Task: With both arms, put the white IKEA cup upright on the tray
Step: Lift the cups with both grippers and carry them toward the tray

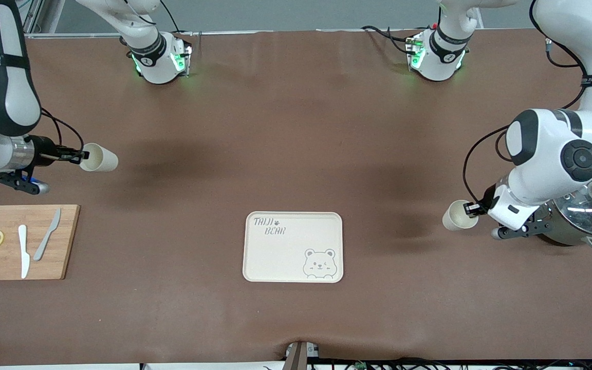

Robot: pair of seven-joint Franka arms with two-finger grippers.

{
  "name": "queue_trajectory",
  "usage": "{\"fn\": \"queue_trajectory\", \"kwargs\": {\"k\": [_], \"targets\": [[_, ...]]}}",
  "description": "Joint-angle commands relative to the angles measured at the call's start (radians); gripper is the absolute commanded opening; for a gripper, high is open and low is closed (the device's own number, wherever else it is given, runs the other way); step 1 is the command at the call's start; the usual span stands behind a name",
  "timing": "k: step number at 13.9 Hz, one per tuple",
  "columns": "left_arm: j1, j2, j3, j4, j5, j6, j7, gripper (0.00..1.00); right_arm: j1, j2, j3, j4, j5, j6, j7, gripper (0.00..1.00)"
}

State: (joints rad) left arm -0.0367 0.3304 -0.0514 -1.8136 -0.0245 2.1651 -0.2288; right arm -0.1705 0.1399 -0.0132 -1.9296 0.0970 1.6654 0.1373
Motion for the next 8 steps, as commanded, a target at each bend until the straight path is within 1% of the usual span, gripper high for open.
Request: {"fn": "queue_trajectory", "kwargs": {"k": [1, 3, 6, 8], "targets": [[-0.002, 0.022, -0.008, 0.063, -0.015, -0.037, 0.0, 0.0, 0.06, 0.0, 0.004, 0.046, 0.021, -0.049, 0.094, 0.0], [-0.005, 0.022, -0.008, 0.08, -0.04, -0.05, -0.003, 0.0, 0.101, -0.003, 0.004, 0.047, 0.07, -0.044, 0.175, 0.0], [-0.008, 0.022, -0.008, 0.092, -0.106, -0.05, -0.004, 0.0, 0.161, -0.002, 0.004, 0.047, 0.111, -0.032, 0.301, 0.0], [-0.011, 0.025, -0.008, 0.109, -0.143, -0.06, -0.006, 0.0, 0.225, 0.0, 0.003, 0.046, 0.153, 0.005, 0.41, 0.0]]}}
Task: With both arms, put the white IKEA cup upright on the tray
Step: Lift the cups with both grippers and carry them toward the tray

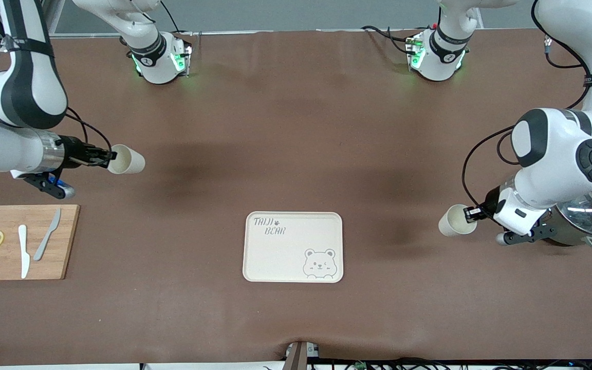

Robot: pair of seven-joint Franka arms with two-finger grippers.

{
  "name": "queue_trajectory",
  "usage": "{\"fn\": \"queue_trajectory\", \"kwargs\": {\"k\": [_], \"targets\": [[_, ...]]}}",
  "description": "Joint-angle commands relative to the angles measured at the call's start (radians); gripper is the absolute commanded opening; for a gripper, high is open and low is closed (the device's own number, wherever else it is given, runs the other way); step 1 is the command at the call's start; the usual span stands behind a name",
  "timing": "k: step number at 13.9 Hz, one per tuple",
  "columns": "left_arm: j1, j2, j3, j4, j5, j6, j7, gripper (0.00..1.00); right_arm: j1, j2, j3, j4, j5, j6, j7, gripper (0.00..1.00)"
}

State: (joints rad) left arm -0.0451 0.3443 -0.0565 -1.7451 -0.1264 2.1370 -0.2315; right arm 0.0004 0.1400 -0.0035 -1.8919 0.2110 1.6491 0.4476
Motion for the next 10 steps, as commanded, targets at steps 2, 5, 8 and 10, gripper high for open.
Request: {"fn": "queue_trajectory", "kwargs": {"k": [2, 5, 8, 10], "targets": [[-0.006, 0.047, -0.003, 0.08, -0.082, -0.032, -0.006, 0.0, 0.13, 0.007, -0.007, 0.002, 0.047, 0.09, 0.244, 0.0], [-0.065, 0.143, -0.003, 0.212, -0.105, -0.032, -0.13, 0.0, 0.254, 0.056, -0.006, -0.007, 0.048, 0.272, 0.437, 0.0], [-0.128, 0.203, -0.002, 0.289, -0.102, -0.031, -0.311, 0.0, 0.348, 0.134, -0.007, -0.004, 0.065, 0.46, 0.627, 0.0], [-0.16, 0.238, 0.001, 0.332, -0.099, -0.022, -0.397, 0.0, 0.395, 0.183, -0.007, -0.001, 0.109, 0.568, 0.698, 0.0]]}}
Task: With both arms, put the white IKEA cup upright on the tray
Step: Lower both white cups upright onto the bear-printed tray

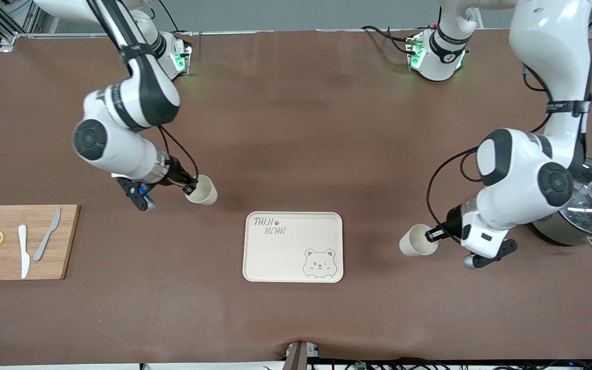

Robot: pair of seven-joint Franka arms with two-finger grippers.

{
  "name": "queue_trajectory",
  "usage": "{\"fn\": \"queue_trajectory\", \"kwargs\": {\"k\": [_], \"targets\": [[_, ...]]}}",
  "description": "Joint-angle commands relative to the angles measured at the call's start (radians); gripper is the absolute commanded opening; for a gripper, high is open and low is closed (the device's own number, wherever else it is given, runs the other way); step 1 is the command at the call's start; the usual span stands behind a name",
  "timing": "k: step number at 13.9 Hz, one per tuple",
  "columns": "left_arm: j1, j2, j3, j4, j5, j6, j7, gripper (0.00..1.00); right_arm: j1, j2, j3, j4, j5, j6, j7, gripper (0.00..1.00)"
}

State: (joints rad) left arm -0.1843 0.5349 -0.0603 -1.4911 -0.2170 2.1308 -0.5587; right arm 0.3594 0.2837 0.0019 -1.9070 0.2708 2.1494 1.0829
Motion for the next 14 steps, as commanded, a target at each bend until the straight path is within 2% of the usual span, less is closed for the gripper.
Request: {"fn": "queue_trajectory", "kwargs": {"k": [1, 3, 8, 12, 14], "targets": [[-0.042, 0.077, 0.011, 0.107, -0.002, -0.005, -0.108, 0.0, 0.058, 0.06, -0.013, 0.016, 0.059, 0.122, 0.096, 0.0], [-0.067, 0.125, 0.011, 0.135, 0.001, 0.061, -0.193, 0.0, 0.085, 0.109, -0.013, 0.034, 0.059, 0.213, 0.187, 0.0], [-0.145, 0.181, 0.011, 0.137, 0.002, 0.196, -0.346, 0.0, 0.141, 0.238, -0.014, 0.176, 0.056, 0.245, 0.325, 0.0], [-0.199, 0.203, 0.011, 0.134, 0.007, 0.209, -0.433, 0.0, 0.156, 0.324, -0.014, 0.212, 0.051, 0.351, 0.341, 0.0], [-0.224, 0.208, 0.011, 0.127, 0.01, 0.209, -0.483, 0.0, 0.161, 0.348, -0.014, 0.221, 0.053, 0.36, 0.342, 0.0]]}}
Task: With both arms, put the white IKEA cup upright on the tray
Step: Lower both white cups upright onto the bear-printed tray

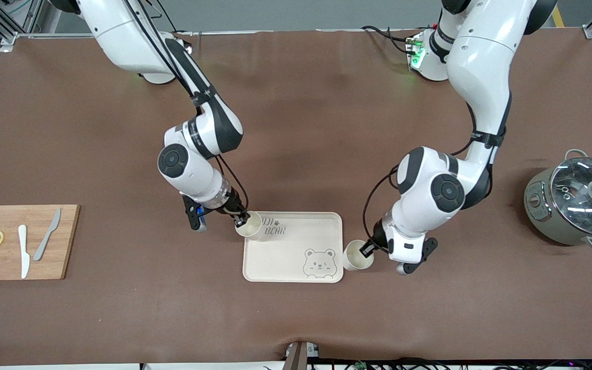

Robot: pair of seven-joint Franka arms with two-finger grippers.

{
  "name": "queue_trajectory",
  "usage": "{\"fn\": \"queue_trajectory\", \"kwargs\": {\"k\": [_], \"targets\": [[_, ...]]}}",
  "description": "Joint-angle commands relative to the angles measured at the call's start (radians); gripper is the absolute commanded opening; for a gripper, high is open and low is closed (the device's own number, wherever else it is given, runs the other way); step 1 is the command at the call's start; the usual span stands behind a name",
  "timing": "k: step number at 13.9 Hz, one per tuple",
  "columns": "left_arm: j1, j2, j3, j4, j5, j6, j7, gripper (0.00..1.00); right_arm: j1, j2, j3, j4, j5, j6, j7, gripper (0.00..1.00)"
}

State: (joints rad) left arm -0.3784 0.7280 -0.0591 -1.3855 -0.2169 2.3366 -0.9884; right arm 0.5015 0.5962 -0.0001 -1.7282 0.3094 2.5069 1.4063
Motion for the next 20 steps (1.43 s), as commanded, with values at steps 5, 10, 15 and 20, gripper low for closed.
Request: {"fn": "queue_trajectory", "kwargs": {"k": [5, 10, 15, 20], "targets": [[-0.085, 0.042, 0.01, 0.017, 0.109, 0.001, -0.18, 0.0, 0.038, 0.068, -0.015, 0.058, 0.005, 0.003, 0.019, 0.04], [-0.109, 0.073, 0.01, 0.023, 0.139, 0.004, -0.226, 0.0, 0.043, 0.06, -0.018, 0.061, 0.002, -0.014, 0.014, 1.0], [-0.142, 0.07, 0.01, 0.022, 0.142, 0.003, -0.285, 0.0, 0.025, -0.001, -0.02, 0.107, 0.002, -0.107, 0.006, 1.0], [-0.162, 0.076, 0.008, 0.016, 0.143, 0.003, -0.296, 0.0, -0.079, -0.049, -0.02, 0.274, 0.002, -0.613, -0.007, 1.0]]}}
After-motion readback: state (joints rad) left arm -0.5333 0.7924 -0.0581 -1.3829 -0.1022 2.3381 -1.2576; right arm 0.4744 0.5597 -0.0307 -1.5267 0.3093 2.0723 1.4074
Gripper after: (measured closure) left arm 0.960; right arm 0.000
